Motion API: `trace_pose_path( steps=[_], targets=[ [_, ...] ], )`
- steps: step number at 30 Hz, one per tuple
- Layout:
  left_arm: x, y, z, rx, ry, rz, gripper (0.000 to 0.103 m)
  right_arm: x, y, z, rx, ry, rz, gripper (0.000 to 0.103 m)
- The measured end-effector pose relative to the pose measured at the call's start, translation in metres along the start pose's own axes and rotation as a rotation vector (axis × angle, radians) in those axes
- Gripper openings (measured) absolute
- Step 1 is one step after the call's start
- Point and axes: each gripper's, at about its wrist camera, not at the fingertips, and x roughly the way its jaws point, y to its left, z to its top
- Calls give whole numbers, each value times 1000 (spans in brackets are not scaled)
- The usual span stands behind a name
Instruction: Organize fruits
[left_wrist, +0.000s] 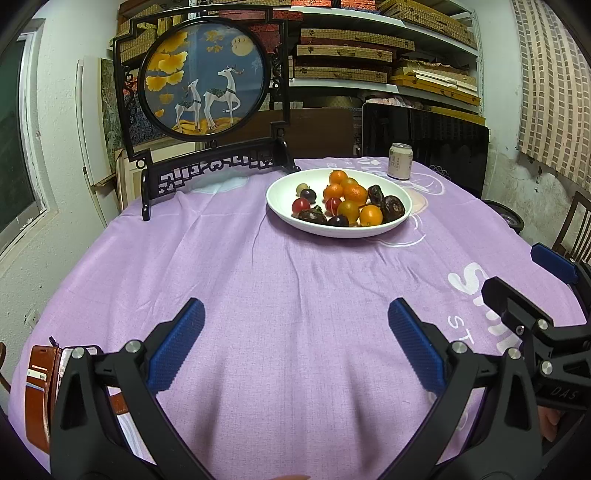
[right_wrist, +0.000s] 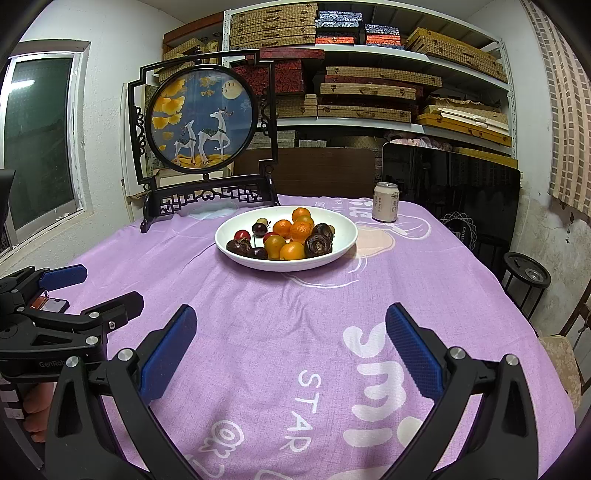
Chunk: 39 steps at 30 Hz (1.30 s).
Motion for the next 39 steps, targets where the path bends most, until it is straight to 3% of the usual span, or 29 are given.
trace_pose_path(
  steps=[25,39],
  targets=[
    [-2,4,1,-3,-18,20,101,0,0,0,-1,0,0,102],
    [3,5,1,-20,17,-1,101,0,0,0,-1,0,1,102]
  ],
)
